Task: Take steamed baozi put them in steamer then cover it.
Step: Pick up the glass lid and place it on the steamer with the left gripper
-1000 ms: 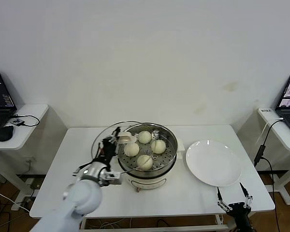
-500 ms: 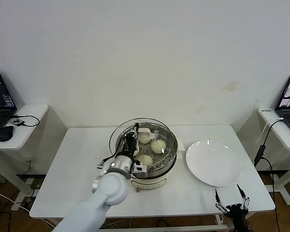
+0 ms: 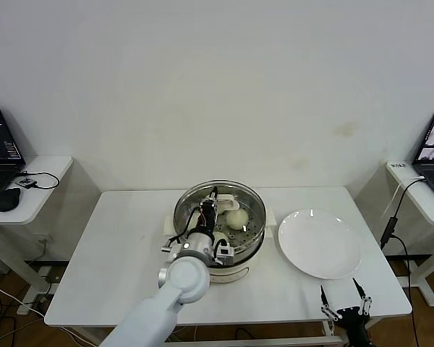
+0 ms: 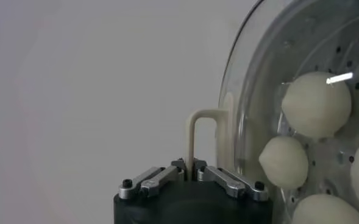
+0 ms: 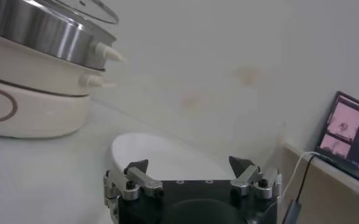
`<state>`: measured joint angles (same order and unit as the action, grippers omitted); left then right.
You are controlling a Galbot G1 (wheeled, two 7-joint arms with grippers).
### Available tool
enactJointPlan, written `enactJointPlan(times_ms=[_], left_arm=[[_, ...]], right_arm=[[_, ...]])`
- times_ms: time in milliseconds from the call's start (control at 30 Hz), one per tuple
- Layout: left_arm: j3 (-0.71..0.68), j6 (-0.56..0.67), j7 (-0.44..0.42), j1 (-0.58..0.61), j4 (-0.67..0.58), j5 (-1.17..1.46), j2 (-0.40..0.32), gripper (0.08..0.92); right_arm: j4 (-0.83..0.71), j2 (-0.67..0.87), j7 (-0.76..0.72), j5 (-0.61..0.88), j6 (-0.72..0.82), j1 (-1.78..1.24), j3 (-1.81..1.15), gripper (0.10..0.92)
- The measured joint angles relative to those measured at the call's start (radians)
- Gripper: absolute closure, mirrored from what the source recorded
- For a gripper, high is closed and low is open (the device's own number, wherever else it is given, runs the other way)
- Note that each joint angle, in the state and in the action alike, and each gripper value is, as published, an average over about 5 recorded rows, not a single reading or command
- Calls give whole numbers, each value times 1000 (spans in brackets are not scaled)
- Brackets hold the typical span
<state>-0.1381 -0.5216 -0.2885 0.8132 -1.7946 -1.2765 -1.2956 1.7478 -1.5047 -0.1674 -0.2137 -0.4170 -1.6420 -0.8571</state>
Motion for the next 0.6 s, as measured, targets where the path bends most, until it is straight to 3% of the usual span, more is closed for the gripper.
enactJointPlan(times_ms=[600], left_arm=[[31,24,21,22,34,-34,-26,853]], right_arm=[[-3,0,-2,-8,-10,-7,9,203]])
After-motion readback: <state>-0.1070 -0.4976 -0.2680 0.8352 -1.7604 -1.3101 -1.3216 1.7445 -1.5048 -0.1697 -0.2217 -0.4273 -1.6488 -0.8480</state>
